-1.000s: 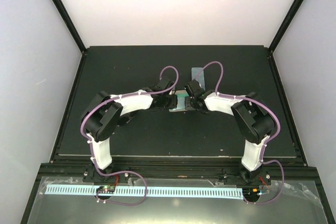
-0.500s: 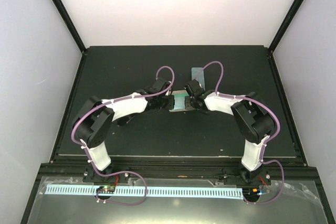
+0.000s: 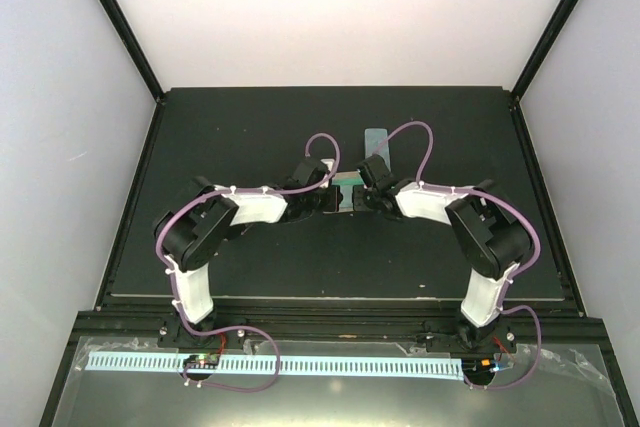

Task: Organize the sunglasses
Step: Place the glasses cleaning cloth in the sunglasses case.

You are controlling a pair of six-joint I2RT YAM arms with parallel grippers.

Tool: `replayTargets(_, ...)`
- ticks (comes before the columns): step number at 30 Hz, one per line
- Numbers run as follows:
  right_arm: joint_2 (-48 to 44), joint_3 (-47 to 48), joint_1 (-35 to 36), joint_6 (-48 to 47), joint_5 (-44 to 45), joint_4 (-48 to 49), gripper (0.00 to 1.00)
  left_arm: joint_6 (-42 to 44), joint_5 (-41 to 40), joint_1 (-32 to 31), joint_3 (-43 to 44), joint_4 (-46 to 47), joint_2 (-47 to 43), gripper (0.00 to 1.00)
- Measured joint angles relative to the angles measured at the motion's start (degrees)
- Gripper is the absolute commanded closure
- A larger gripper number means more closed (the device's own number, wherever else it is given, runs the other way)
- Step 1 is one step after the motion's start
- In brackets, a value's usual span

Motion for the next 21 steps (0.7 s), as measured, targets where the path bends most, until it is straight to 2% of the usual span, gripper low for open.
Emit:
replayTargets(9, 0.17, -1.75, 0.0, 0.02, -5.27, 8.55, 0.87, -1.46, -3.52, -0.22, -3.8, 7.96, 1.79, 0.95)
replayTargets(21, 3.08, -2.58, 0.0, 1.18, -5.77, 15.3, 0.88, -5.09, -9.66, -0.31, -3.85, 9.7, 3.61, 0.96)
